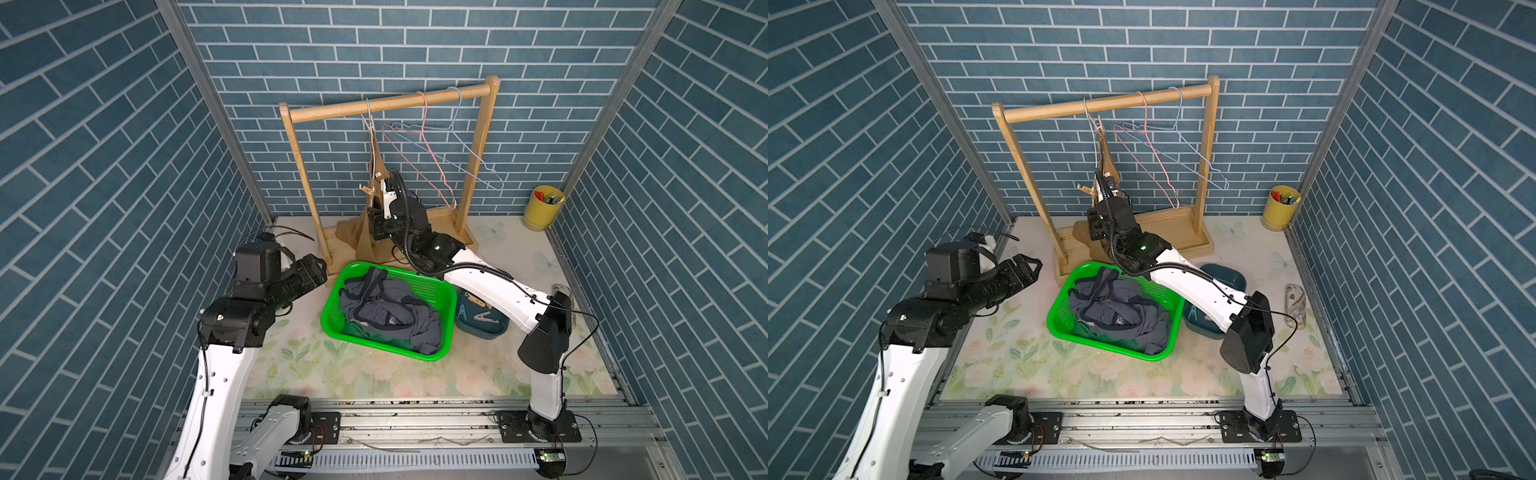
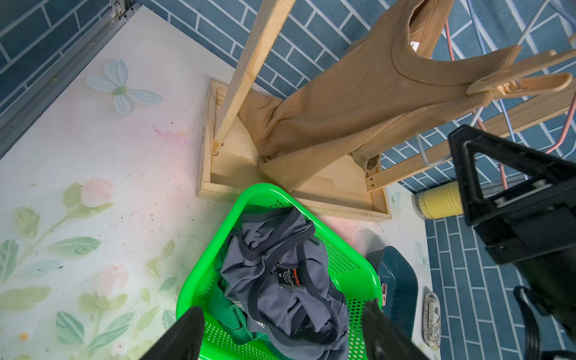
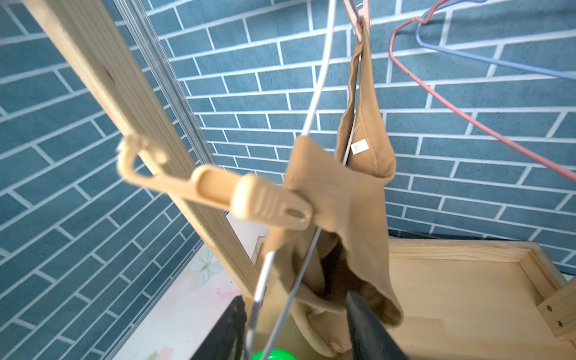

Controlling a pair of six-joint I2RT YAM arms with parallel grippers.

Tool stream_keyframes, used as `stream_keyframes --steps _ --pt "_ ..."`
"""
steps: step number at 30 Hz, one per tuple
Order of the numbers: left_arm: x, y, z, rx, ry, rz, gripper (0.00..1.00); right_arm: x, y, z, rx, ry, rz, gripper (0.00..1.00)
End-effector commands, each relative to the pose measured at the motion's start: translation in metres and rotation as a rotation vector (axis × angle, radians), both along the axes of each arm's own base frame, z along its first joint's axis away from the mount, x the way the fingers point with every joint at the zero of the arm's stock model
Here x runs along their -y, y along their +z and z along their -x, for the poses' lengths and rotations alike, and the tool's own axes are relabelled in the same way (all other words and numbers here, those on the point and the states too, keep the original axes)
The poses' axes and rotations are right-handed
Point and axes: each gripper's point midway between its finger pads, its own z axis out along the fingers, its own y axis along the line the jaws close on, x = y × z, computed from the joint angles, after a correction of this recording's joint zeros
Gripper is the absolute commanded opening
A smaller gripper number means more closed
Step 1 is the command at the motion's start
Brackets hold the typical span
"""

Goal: Remove the clothespins securing tank tops to the hanger
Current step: Pick up the hanger from the clothesline.

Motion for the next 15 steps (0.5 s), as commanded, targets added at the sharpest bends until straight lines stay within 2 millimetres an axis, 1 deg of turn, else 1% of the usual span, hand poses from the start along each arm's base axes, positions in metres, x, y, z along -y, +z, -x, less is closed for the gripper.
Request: stream_keyframes --steps 1,3,4,9,10,12,14,15 --pt "-0.002 0.001 -0.001 0.005 0.008 0.003 0.81 -0.002 0.02 0.006 0.019 0.061 -0.033 0.45" --pt "-0.003 0.001 -0.001 0.005 0.013 0.001 0.81 0.001 0.019 0.002 0.004 0.054 -0.042 0.37" --pt "-0.003 0.001 -0.001 0.006 0.014 0.002 0.81 0.002 0.018 0.0 0.002 0.049 -0.046 0.35" --pt "-0.003 0.001 -0.001 0.003 0.013 0.005 0.81 0.003 0.016 -0.002 -0.002 0.045 -0.047 0.35" --pt "-0.003 0.0 -0.001 0.002 0.015 0.006 0.81 0.005 0.016 -0.003 -0.001 0.038 -0.041 0.32" --pt "-0.002 -0.001 -0.001 0.002 0.016 0.011 0.81 0.008 0.014 -0.004 -0.008 0.034 -0.026 0.19" --pt "-0.002 -0.001 -0.002 0.003 0.017 0.018 0.81 0.013 0.014 -0.005 -0.01 0.022 -0.012 0.04" --pt "-0.002 0.0 -0.002 0.005 0.018 0.019 0.81 0.014 0.015 -0.004 -0.009 0.022 -0.01 0.0"
